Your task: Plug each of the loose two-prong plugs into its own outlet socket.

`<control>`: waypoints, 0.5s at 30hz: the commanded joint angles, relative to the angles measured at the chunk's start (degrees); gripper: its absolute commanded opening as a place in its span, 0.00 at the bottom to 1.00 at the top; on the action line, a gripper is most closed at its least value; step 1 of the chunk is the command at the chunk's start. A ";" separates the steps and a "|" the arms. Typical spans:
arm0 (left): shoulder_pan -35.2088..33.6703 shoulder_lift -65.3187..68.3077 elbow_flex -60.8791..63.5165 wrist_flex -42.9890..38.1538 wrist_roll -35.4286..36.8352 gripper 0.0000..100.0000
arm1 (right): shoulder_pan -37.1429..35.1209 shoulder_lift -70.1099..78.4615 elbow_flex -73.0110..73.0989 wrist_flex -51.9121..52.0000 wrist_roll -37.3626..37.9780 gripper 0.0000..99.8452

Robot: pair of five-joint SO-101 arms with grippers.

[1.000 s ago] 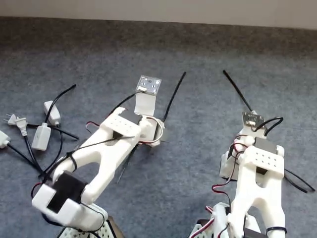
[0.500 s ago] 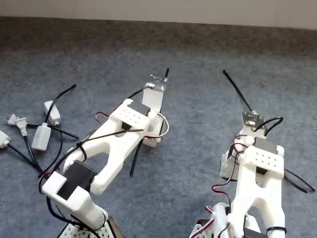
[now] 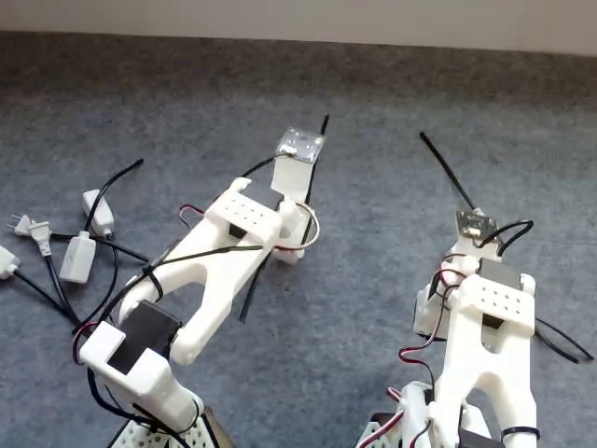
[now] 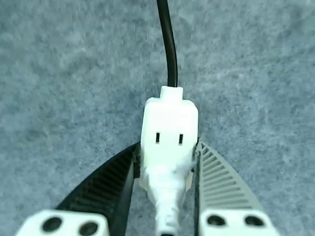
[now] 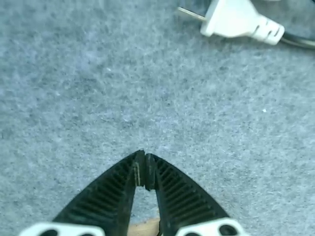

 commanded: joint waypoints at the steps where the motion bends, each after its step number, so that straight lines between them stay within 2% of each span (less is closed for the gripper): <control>1: -4.53 -0.31 -6.55 -2.55 -2.73 0.01 | 0.48 -0.31 -0.22 -0.57 -0.44 0.01; 10: -12.53 0.22 -11.30 -21.45 -4.22 0.01 | 0.48 -0.31 -0.13 -0.57 -0.44 0.01; 15: -14.81 13.41 -27.38 -20.84 -4.22 0.01 | 0.48 -0.31 -0.13 -0.57 -0.44 0.01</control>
